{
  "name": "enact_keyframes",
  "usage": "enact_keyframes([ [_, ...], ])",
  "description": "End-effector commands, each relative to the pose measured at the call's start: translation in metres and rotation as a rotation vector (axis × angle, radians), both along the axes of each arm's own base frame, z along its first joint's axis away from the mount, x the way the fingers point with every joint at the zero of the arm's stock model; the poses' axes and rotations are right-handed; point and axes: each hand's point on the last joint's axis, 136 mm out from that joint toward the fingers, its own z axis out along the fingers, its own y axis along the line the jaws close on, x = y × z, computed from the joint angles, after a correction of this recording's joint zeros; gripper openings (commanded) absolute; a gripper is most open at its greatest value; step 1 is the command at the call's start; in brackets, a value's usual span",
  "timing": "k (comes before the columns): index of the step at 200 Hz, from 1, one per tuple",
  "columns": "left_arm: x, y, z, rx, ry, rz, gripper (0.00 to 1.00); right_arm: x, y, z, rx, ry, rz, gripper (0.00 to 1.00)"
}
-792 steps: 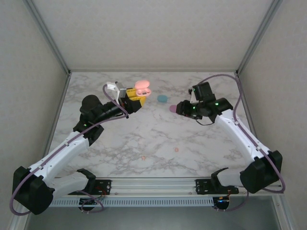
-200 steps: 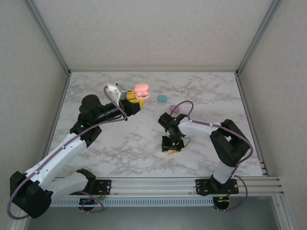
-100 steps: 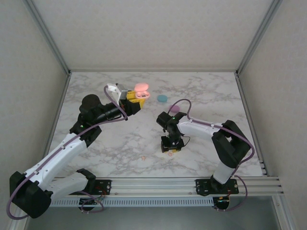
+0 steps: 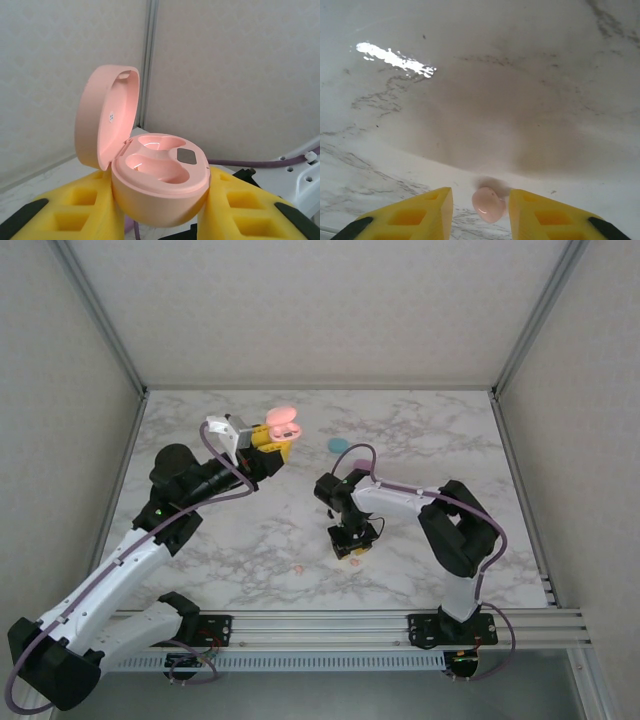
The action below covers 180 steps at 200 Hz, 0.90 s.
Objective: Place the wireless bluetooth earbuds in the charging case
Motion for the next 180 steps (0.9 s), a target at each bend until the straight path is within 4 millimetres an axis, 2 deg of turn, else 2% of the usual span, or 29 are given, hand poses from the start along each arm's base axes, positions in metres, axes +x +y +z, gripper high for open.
enact_keyframes([
  [1,-0.003,0.000,0.002,0.001,-0.014,0.005,0.21,-0.003,-0.004,0.002,-0.048,0.011,0.068,0.35],
  [52,-0.003,0.000,-0.001,0.006,-0.011,0.005,0.21,-0.010,-0.005,-0.003,-0.060,0.038,0.094,0.35],
  [109,-0.001,-0.001,-0.001,0.008,-0.008,0.003,0.21,-0.010,-0.008,-0.012,-0.100,0.038,0.117,0.33],
  [180,-0.001,-0.002,-0.003,0.012,-0.001,-0.001,0.21,-0.010,-0.015,-0.014,-0.132,0.020,0.114,0.29],
])
